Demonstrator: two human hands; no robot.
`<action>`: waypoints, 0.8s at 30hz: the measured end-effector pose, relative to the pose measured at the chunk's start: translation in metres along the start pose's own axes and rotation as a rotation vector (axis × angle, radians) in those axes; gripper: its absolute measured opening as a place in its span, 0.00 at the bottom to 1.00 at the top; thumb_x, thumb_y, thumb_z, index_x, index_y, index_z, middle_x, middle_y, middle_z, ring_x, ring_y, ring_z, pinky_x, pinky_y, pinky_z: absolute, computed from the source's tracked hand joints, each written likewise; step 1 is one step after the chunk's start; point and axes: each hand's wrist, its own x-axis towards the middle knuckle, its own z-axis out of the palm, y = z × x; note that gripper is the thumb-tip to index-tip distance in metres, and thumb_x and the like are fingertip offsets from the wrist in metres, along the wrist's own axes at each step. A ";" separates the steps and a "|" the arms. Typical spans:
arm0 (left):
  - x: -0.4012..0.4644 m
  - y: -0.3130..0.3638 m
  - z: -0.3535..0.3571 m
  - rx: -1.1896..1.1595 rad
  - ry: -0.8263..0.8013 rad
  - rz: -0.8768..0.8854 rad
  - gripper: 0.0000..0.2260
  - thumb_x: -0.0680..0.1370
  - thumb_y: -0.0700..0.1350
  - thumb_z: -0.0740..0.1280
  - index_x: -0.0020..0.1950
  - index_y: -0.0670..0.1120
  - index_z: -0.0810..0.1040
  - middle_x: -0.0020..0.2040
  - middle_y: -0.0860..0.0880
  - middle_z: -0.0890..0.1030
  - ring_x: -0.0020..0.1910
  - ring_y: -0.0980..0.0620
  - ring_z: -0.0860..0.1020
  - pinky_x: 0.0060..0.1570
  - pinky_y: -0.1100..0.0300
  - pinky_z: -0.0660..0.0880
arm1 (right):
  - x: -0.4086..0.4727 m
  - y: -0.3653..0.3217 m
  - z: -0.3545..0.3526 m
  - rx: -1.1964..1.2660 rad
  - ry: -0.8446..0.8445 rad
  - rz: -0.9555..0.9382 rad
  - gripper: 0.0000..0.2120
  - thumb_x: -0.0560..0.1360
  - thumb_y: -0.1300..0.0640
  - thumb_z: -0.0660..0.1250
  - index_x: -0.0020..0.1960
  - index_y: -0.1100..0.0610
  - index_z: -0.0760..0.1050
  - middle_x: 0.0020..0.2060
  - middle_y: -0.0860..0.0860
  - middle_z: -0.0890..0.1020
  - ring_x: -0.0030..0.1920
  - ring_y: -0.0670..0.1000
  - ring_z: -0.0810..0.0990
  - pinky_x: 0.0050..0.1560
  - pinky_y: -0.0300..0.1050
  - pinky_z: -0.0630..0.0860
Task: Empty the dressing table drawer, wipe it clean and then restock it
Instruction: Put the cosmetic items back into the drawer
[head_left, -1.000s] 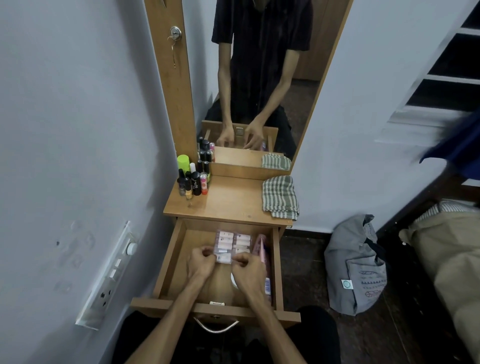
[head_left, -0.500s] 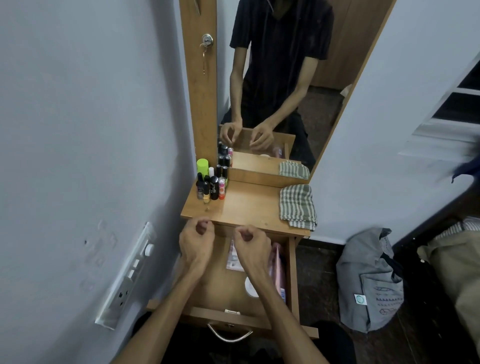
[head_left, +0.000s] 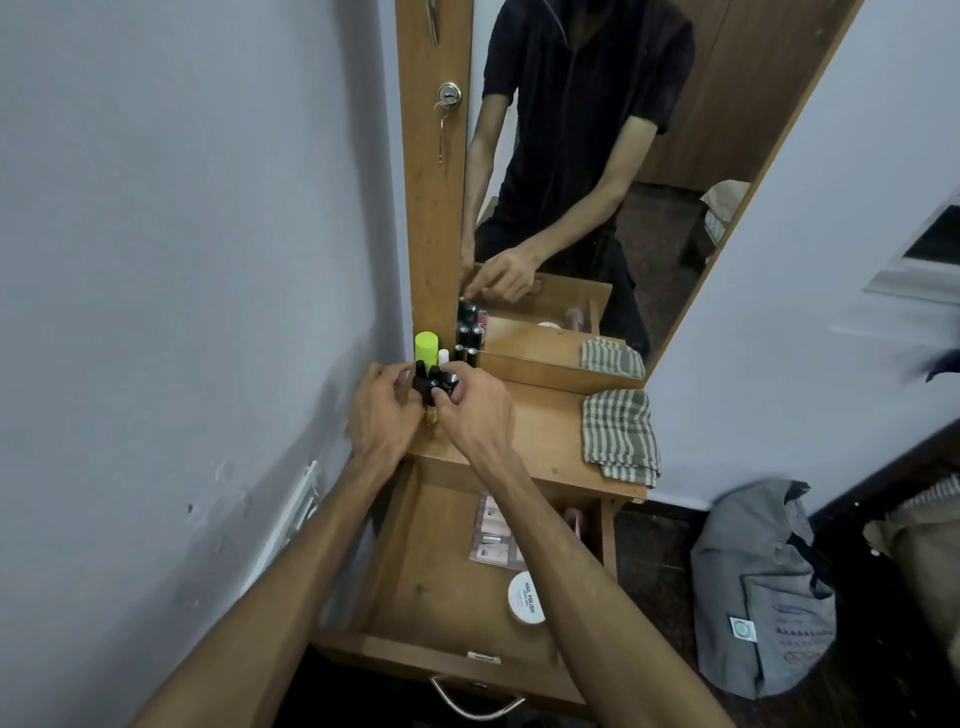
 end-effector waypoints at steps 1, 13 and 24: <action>0.002 -0.003 0.000 0.027 -0.028 0.011 0.16 0.77 0.45 0.69 0.65 0.49 0.80 0.52 0.49 0.76 0.52 0.47 0.77 0.46 0.56 0.73 | 0.003 -0.002 0.002 -0.021 -0.021 -0.011 0.17 0.75 0.51 0.71 0.64 0.47 0.81 0.42 0.50 0.83 0.48 0.54 0.82 0.47 0.47 0.78; 0.011 -0.007 0.005 0.058 -0.125 0.075 0.14 0.76 0.46 0.74 0.61 0.46 0.81 0.58 0.48 0.81 0.53 0.49 0.79 0.51 0.55 0.78 | 0.009 -0.006 0.008 -0.144 -0.066 -0.064 0.12 0.77 0.53 0.71 0.60 0.49 0.84 0.49 0.51 0.85 0.50 0.55 0.83 0.44 0.43 0.74; -0.024 -0.015 -0.009 -0.115 -0.006 0.133 0.17 0.71 0.58 0.70 0.54 0.50 0.84 0.43 0.54 0.81 0.38 0.60 0.77 0.39 0.67 0.74 | -0.019 0.005 -0.011 -0.019 -0.074 -0.074 0.07 0.74 0.54 0.74 0.51 0.50 0.86 0.35 0.45 0.83 0.41 0.48 0.81 0.41 0.43 0.77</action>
